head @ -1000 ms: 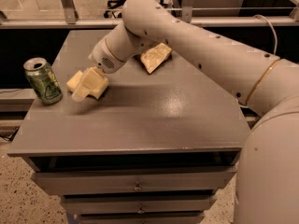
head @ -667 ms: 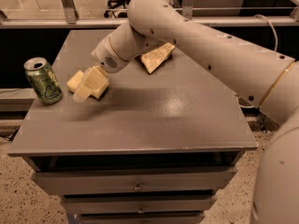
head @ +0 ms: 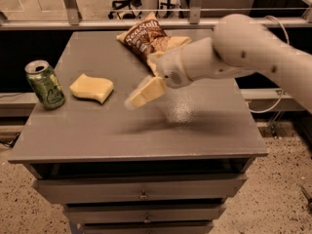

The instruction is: Move sponge near green can

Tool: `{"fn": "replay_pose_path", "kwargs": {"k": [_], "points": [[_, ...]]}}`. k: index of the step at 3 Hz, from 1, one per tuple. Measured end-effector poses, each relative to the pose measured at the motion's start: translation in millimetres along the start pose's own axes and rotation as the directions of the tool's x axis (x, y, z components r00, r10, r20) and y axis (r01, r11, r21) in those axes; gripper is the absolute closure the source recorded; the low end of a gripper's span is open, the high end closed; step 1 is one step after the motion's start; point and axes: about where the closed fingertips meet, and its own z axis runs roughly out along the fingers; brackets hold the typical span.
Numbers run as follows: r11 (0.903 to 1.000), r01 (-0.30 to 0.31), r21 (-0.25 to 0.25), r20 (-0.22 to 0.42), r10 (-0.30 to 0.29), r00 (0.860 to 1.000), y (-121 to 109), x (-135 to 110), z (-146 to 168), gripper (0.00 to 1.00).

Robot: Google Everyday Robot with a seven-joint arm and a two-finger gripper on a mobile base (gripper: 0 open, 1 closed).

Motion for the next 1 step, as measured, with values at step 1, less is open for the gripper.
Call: {"fn": "replay_pose_path", "kwargs": {"k": [1], "points": [[0.9983,-0.026,0.052,-0.011,0.026,1.000,-10.5,15.1,-28.2,0.00]]}}
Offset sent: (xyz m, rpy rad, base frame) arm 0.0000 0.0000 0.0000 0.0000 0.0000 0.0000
